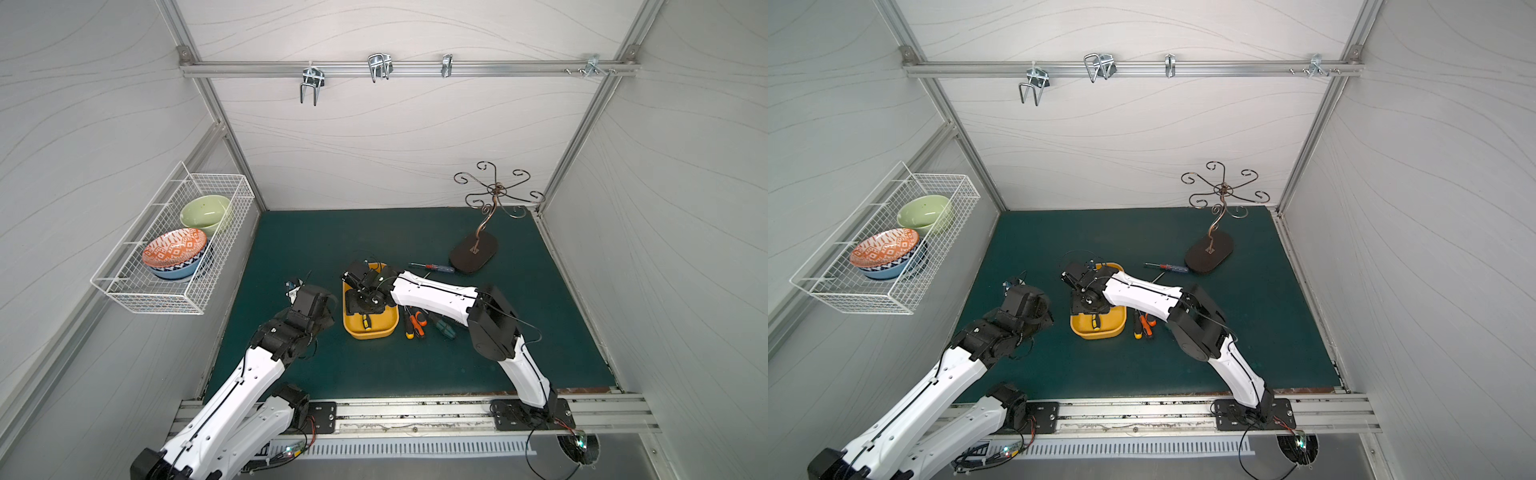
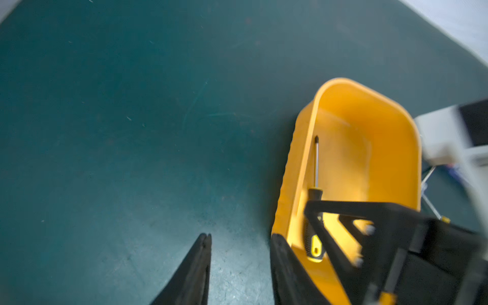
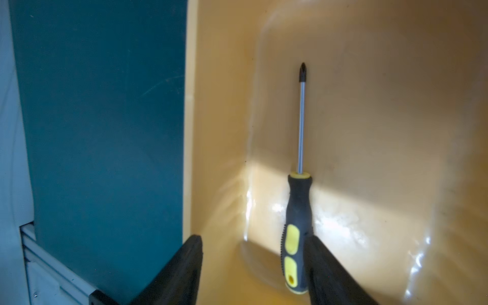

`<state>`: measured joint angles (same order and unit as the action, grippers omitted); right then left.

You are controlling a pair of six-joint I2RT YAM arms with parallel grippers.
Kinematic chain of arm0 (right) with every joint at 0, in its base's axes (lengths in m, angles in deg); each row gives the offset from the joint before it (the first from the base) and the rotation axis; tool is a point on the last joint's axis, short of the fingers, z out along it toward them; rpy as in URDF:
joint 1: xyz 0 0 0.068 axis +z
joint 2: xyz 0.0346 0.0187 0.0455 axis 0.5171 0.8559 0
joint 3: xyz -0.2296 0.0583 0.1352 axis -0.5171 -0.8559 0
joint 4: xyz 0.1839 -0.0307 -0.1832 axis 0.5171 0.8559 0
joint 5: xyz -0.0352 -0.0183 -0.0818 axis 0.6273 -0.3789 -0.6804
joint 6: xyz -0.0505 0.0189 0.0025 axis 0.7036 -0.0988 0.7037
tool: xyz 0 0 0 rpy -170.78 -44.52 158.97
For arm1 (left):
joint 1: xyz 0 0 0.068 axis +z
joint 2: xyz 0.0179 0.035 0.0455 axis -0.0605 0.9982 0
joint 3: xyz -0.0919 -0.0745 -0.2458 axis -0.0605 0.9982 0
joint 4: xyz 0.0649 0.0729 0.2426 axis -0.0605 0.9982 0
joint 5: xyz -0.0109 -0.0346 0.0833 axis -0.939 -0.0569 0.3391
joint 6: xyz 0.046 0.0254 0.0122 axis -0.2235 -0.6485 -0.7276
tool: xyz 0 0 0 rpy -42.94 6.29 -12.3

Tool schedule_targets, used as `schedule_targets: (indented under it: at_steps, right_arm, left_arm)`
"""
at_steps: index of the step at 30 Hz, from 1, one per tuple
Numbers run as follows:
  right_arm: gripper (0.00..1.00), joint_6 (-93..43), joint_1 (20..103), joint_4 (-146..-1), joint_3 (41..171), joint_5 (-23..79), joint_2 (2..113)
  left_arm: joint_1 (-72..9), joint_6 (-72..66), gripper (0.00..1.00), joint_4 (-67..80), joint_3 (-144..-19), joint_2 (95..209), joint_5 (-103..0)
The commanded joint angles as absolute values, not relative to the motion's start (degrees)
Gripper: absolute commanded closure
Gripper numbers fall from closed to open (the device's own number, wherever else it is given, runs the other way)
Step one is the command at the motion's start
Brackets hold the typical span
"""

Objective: Put the screwdriver on the desktop into the storage box
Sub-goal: Place the screwdriver in the storage box, then pick up the screwdriver from the center of the board.

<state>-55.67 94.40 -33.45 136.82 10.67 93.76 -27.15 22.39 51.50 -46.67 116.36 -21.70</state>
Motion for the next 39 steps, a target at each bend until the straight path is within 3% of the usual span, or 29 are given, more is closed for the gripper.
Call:
schedule_targets:
  at_steps: [1,8,14,22,39]
  right_arm:
    - [0.39,-53.23,92.89,-31.48,133.24,6.56,83.01]
    - [0.42,-49.06,87.13,-29.46,111.85,9.88,67.74]
    - [0.45,-46.48,86.59,-25.78,102.34,13.99,61.73]
    - [0.57,-47.81,86.64,-28.69,101.51,18.77,66.76]
    - [0.55,-49.05,87.25,-32.44,105.51,18.86,76.71]
  left_arm:
    - [-27.02,19.1,0.58,47.0,-47.84,119.34,-26.16]
    - [-27.01,18.14,0.58,43.34,-48.38,121.79,-28.13]
    - [-27.02,17.83,0.58,41.11,-47.57,122.3,-26.38]
    - [-27.01,18.67,0.59,40.34,-47.22,122.76,-27.6]
    - [-26.99,18.23,0.58,41.66,-46.8,121.27,-28.04]
